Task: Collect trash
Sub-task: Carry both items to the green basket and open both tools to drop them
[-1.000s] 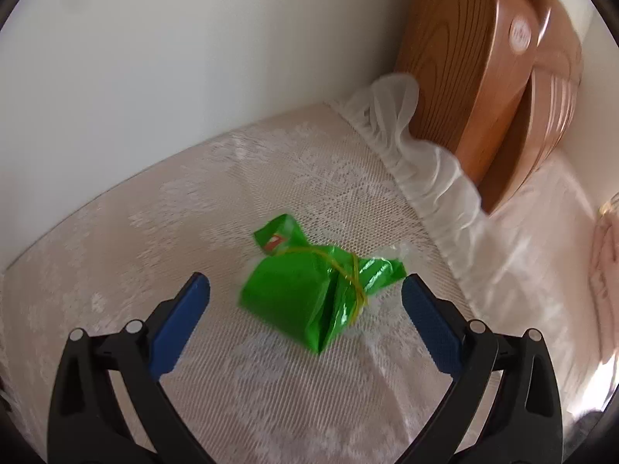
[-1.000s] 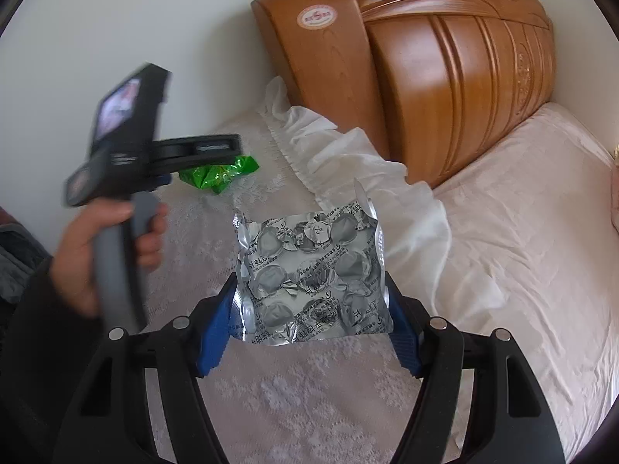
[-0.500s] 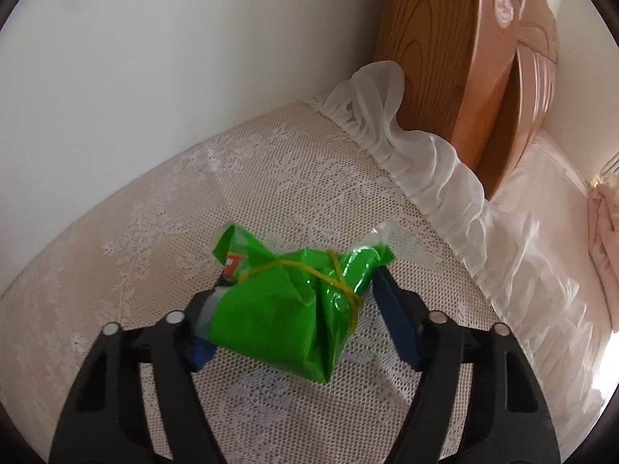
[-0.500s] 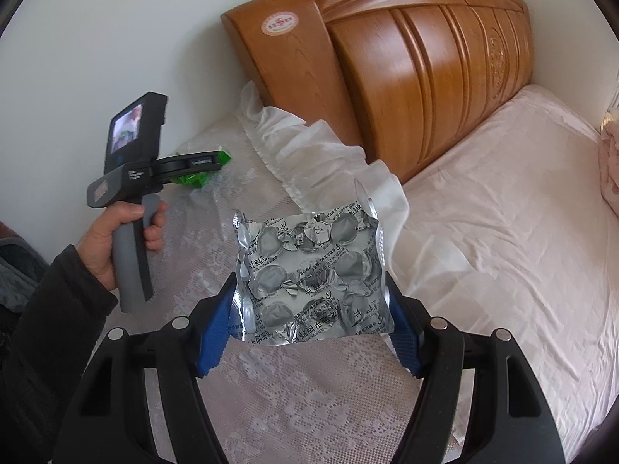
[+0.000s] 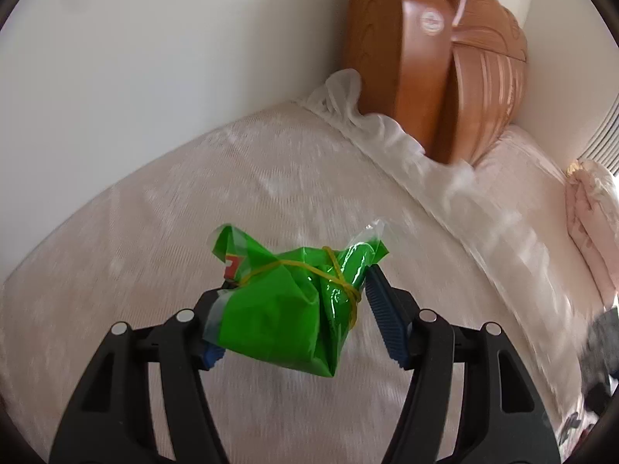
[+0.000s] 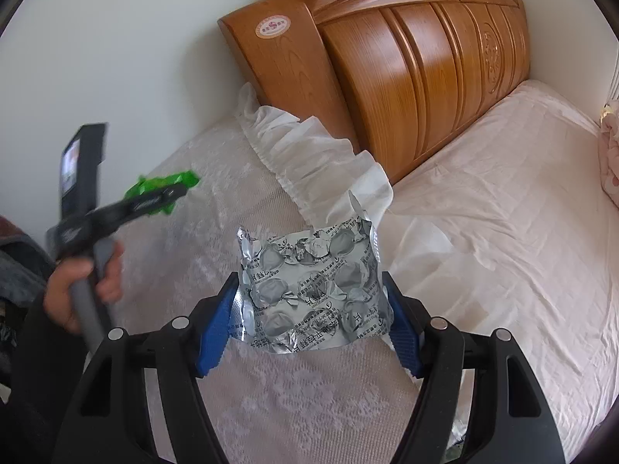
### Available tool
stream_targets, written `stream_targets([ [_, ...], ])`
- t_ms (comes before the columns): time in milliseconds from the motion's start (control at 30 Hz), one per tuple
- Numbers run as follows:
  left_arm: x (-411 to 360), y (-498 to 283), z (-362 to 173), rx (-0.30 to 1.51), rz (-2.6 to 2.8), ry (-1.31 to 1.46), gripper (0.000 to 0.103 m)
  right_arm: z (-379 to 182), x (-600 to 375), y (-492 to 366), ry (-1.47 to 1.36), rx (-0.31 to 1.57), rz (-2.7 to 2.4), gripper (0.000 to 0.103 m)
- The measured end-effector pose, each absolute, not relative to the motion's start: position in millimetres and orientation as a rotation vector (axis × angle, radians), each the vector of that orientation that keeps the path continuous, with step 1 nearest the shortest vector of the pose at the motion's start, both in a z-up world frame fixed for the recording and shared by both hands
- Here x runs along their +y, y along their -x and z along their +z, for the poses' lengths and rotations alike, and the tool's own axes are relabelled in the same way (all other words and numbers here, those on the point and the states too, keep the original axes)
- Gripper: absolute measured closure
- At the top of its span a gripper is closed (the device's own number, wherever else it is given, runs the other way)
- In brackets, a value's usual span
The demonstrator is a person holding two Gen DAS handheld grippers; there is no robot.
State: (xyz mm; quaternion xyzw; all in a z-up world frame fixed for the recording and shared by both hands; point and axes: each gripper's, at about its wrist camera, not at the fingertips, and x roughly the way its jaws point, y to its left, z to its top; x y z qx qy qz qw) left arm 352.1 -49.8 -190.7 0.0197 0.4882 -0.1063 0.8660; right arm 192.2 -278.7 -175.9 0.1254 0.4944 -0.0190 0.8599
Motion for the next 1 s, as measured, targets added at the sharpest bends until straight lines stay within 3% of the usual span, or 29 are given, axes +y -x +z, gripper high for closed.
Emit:
stream_targets([
  [333,-66.8,-208.3,-144.4,1.048,-0.235,-0.056,0.042,-159.8,-290.3,-100.6,-0.231,1.042,-0.024,0.033],
  [633,-133.4,-83.1,-105.5,1.011,-0.377,-0.092,0.042,-136.9,-331.3,21.6,-0.26,1.02,-0.088,0.033],
  [1000,-209.7,3.1,-93.3,0.992,-0.543,-0.186,0.041,-126.7,-387.6,128.9,-0.337,0.973,-0.222,0.033],
])
